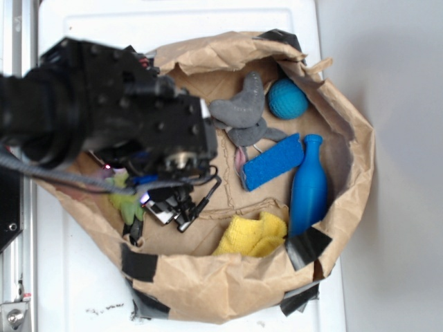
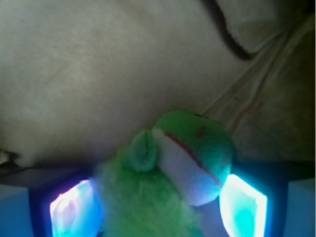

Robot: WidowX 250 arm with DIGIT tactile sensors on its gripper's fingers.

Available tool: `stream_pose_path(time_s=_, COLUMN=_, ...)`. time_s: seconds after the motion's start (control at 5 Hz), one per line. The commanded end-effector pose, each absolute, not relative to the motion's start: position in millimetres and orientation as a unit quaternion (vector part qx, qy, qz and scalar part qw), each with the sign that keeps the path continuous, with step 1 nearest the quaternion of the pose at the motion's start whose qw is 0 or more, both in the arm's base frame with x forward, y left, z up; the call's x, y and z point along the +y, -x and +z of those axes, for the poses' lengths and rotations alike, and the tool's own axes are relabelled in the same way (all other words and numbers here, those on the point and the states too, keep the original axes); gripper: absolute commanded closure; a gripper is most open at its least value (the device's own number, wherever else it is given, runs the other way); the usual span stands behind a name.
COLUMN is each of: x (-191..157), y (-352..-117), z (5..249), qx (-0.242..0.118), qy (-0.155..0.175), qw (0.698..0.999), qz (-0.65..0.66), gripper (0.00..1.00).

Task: Grab the green animal.

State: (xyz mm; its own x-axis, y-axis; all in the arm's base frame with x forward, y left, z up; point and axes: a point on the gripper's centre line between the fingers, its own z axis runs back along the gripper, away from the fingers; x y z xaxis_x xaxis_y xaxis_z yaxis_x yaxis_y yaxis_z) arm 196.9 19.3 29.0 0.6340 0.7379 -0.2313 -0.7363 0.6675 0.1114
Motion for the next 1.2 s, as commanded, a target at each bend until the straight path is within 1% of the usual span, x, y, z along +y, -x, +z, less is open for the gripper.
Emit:
stream_pose_path(time_s=0.0, x=32, y=-188, z=4, qx=0.097, qy=0.055, qw=0.892, qz=0.439, gripper=0.0)
stream_pose_path(time_s=0.2, x=31, y=-186, z=-5, qx=0.087, qy=0.046, qw=0.891, qz=0.443, gripper=0.11)
stream_pose_path(time_s=0.4, x=33, y=-184, z=3, qx=0.095, qy=0.045, qw=0.891, qz=0.441, gripper=1.0)
stream_pose_path(time_s=0.8, x=28, y=-185, z=12, qx=0.088, qy=0.036, qw=0.893, qz=0.439, gripper=1.0)
stream_pose_path(time_s=1.0, x=7, y=-187, z=30, qx=0.016, qy=0.043, qw=0.894, qz=0.445, gripper=1.0)
